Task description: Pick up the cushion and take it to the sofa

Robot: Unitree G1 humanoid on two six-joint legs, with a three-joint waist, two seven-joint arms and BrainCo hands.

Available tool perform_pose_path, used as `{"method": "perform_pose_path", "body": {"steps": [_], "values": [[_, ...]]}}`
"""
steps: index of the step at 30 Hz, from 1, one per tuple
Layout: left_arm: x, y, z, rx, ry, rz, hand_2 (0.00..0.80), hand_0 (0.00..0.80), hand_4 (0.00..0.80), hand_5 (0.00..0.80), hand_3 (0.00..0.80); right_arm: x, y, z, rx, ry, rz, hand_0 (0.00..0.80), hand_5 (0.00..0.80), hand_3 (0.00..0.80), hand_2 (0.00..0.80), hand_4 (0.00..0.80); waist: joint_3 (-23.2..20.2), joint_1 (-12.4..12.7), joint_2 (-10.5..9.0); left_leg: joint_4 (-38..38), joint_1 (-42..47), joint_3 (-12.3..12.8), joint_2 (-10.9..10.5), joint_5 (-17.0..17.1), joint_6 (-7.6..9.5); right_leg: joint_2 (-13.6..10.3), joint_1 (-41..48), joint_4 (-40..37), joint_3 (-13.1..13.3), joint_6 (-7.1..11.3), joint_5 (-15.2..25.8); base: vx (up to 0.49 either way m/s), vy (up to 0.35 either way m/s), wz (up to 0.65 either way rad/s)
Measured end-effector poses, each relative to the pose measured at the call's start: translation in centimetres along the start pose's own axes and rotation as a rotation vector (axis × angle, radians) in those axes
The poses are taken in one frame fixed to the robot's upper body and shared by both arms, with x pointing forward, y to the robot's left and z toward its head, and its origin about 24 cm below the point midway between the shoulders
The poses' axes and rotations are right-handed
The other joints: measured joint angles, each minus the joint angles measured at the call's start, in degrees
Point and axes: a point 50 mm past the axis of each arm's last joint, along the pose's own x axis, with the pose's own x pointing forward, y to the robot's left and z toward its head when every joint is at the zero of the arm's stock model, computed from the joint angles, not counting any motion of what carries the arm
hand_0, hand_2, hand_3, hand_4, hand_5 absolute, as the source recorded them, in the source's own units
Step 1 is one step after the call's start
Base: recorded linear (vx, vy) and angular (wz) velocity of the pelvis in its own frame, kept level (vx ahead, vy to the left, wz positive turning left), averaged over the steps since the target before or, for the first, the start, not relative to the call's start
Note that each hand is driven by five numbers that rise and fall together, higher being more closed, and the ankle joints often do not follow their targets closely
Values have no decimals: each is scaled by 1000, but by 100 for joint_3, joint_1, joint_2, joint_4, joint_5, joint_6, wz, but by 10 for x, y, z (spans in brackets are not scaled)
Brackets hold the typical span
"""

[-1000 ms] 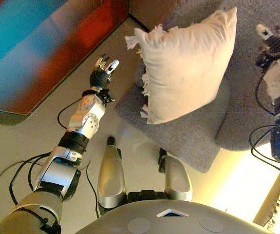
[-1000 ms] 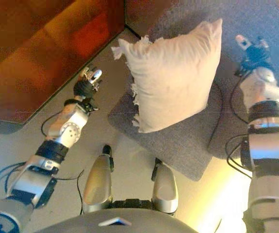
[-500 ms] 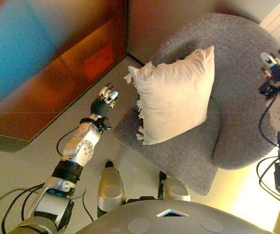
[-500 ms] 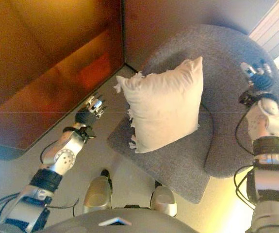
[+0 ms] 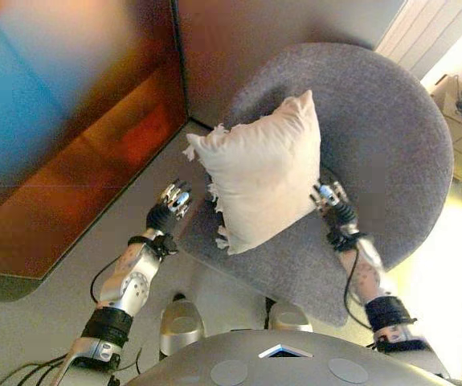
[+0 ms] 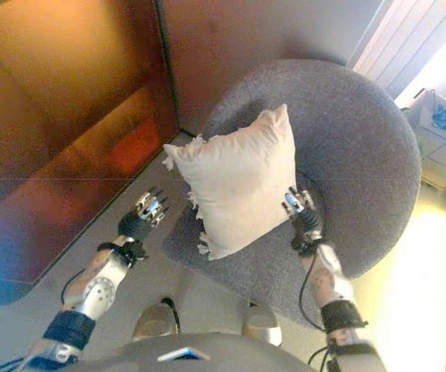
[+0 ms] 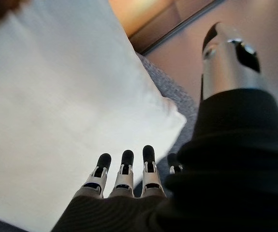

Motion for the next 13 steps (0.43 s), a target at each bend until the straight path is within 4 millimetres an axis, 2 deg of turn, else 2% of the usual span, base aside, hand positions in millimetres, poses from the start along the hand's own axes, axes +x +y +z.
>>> {"method": "perform_pose_path", "body": {"steps": [2, 4, 8, 13], "values": [[0, -3, -1, -16, -27, -9, 0, 0, 0, 0, 0, -5, 5, -11, 94, 10, 27, 0, 0, 0, 0, 0, -26, -42, 37, -180, 66, 14, -8, 106, -13, 7, -23, -6, 0, -8, 10, -64, 72, 0], [-1, -3, -2, -22, -45, 6, 0, 0, 0, 0, 0, -8, 10, -17, 100, 34, 53, 0, 0, 0, 0, 0, -96, -103, 86, -374, 108, 31, -19, 219, -25, 15, -62, -32, -1, -22, 30, -52, 46, -2], [-1, -3, -1, -21, -59, 44, 0, 0, 0, 0, 0, -11, 7, -18, -2, 72, 66, 0, 0, 0, 0, 0, -139, -119, 129, -893, 346, 100, -35, 522, -67, 61, -65, -121, 20, -55, 92, -25, 2, -4], [-5, -8, -13, -25, -17, 35, 0, 0, 0, 0, 0, -15, -3, -14, -40, 71, 6, 0, 0, 0, 0, 0, -177, -121, 161, -1514, 677, 144, -18, 834, -93, 153, 31, -287, 18, -94, 165, -9, -7, -2]]}}
